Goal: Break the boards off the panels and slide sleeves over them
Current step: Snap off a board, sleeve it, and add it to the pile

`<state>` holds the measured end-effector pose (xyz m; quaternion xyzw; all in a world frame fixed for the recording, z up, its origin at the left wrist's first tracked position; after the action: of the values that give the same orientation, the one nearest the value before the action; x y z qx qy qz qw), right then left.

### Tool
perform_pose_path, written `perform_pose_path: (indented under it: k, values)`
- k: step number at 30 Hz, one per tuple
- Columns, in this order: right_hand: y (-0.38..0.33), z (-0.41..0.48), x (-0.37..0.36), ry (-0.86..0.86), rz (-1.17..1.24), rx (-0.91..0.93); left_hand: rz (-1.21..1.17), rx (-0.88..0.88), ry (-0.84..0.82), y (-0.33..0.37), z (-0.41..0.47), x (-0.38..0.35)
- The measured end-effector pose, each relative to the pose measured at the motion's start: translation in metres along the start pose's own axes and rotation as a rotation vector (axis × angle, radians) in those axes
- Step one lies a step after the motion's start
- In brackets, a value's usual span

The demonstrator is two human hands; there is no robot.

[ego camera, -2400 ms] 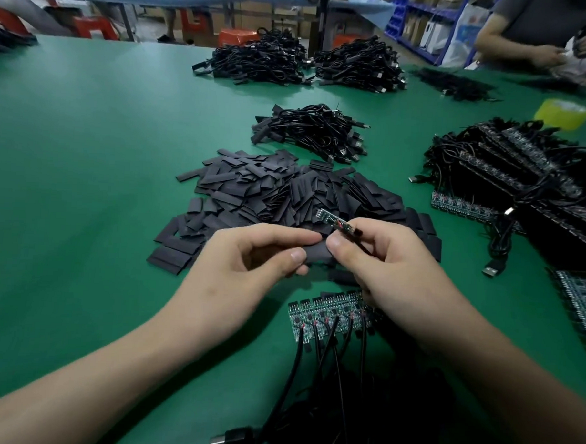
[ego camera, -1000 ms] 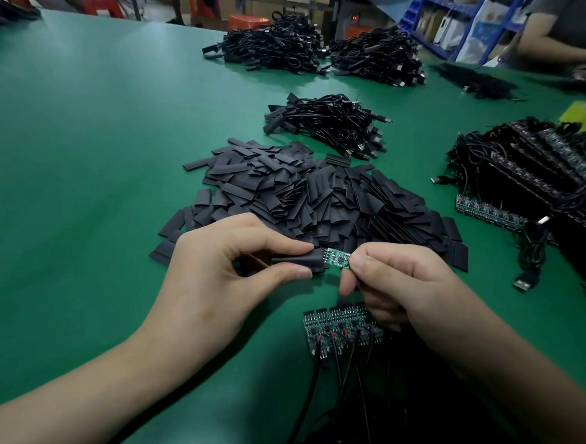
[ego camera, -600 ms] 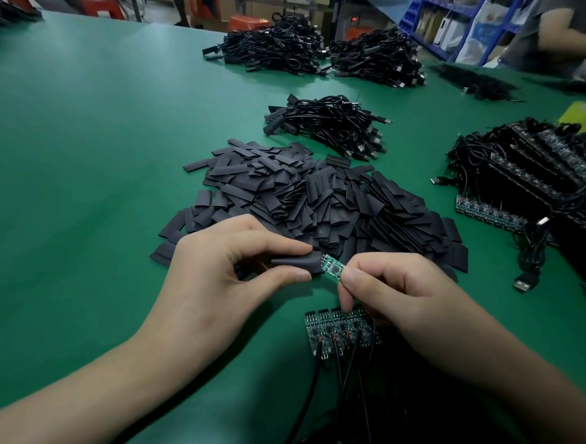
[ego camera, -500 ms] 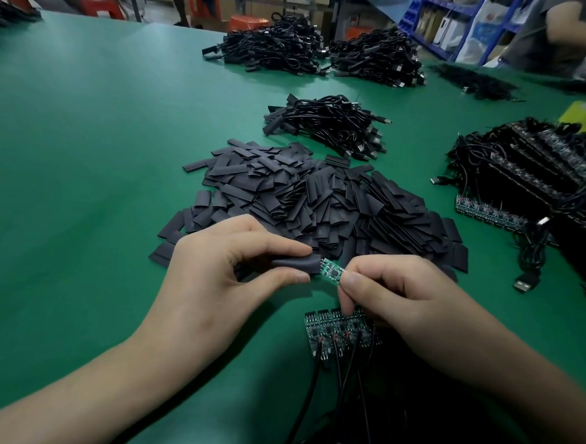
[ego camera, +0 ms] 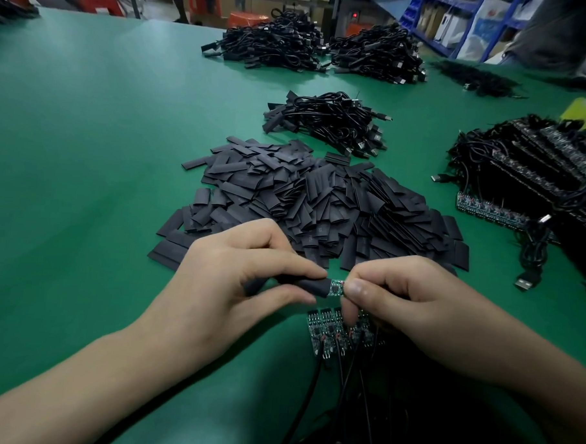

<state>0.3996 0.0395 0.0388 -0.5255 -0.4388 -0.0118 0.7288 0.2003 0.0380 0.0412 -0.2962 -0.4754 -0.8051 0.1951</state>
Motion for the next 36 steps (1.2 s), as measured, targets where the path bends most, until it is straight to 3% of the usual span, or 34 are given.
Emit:
perform_pose_path:
  k: [6, 10, 17, 24, 36]
  values:
    - [-0.001, -0.001, -0.002, -0.043, 0.018, 0.01, -0.043, 0.003, -0.024, 0.002, -0.002, -0.004]
    - [-0.003, 0.001, -0.007, 0.018, 0.013, 0.063, -0.048, 0.014, -0.002, 0.001, -0.004, -0.005]
    - [-0.016, -0.002, 0.004, 0.444, -0.069, 0.236, -0.161, 0.159, 0.125, -0.006, 0.0, 0.002]
    - [-0.025, -0.004, 0.005, 0.532, -0.362, 0.368, -0.202, 0.164, 0.125, -0.005, 0.0, 0.004]
    - [-0.024, -0.004, 0.001, 0.526, -0.407, 0.398, -0.137, 0.115, 0.117, -0.003, -0.002, 0.003]
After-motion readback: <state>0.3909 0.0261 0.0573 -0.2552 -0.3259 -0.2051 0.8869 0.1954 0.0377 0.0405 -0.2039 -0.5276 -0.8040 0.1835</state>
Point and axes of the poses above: each hand's wrist, its own z-axis towards the middle knuckle, its own x-axis out of the back of the hand, y = z × x, the point moved 4 cm from there along z, towards the middle knuckle, and after that the axes turned 13 degrees about x, right-handed, at the moved point
